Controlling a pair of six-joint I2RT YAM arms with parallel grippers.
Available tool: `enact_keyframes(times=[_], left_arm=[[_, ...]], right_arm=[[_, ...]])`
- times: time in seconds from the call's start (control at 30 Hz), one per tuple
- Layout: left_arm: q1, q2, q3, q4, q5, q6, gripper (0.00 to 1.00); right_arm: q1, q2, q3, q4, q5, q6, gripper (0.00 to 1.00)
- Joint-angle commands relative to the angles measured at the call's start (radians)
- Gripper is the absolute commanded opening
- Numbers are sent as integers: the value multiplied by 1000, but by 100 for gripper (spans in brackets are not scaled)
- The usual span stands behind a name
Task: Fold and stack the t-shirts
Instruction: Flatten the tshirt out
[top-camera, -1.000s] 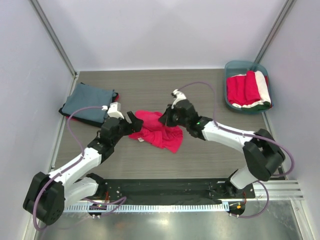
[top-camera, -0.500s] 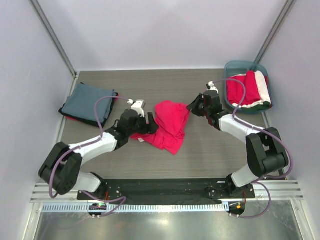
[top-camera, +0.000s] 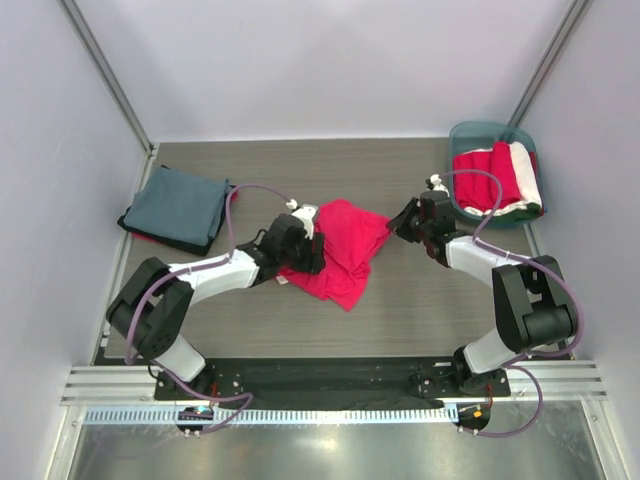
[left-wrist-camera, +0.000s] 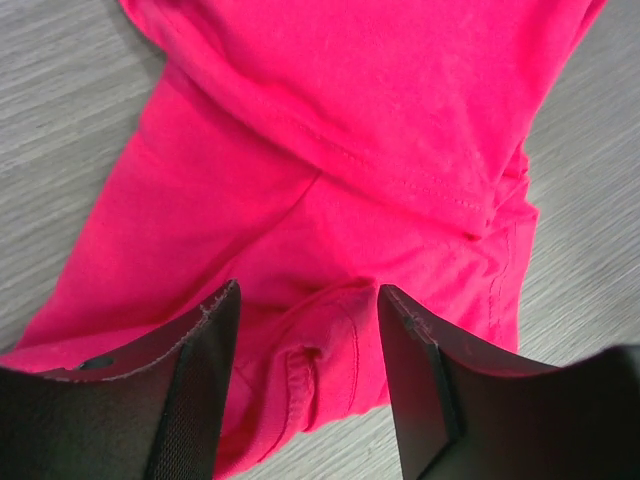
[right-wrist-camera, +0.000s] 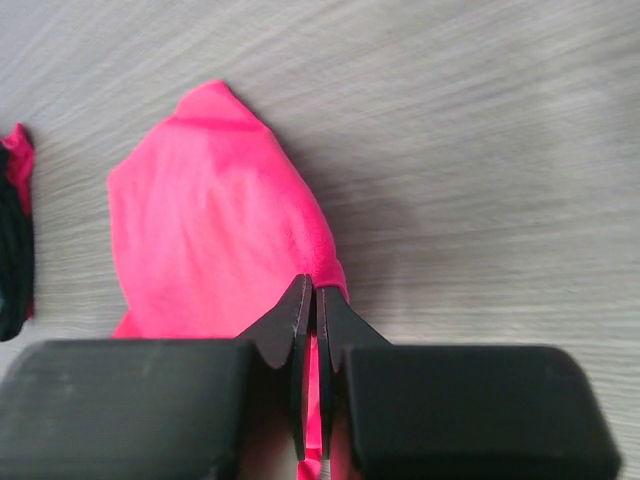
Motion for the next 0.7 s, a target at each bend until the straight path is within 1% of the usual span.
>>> enact_keyframes(times=[0.0, 0.03, 0.1, 0.13, 0.2, 0.23, 0.3, 0.33, 0.4, 0.5, 0.57, 0.6, 0.63, 0.67], left_arm=[[-24, -10, 6, -29, -15, 42, 58], [-24, -8, 8, -32, -18, 42, 55], [-24, -7, 6, -32, -18, 40, 53], [-22, -4, 6, -32, -17, 40, 47], [-22, 4, 11, -32, -3, 40, 44], [-22, 21, 17, -32, 3, 42, 37], [-24, 41, 28, -32, 35, 43, 33], [-24, 65, 43, -55, 49, 46, 20], [-22, 78, 58, -72, 70, 43, 0], [-22, 42, 49, -56, 63, 17, 0], [-18, 3, 32, -55, 5, -27, 0], [2, -42, 26, -61, -15, -52, 0], [21, -68, 11, -66, -75, -91, 0], [68, -95, -3, -76, -93, -163, 0]], right_arm=[[-15, -9, -46, 118, -33, 7, 7], [-24, -2, -54, 135, -39, 12, 7], [-33, 15, -57, 141, -62, 15, 6], [-36, 18, -60, 144, -64, 17, 6], [-44, 18, -74, 169, -78, 24, 5], [-44, 15, -77, 177, -76, 26, 5], [-52, 1, -86, 177, -66, 23, 4], [-55, -6, -88, 169, -59, 21, 4], [-66, -20, -97, 164, -44, 17, 4], [-76, -51, -108, 154, -12, 15, 2], [-82, -65, -109, 134, 26, 17, 1], [-84, -71, -109, 122, 49, 23, 1], [-90, -87, -111, 90, 95, 38, 1], [-93, -98, -121, 80, 147, 50, 1]])
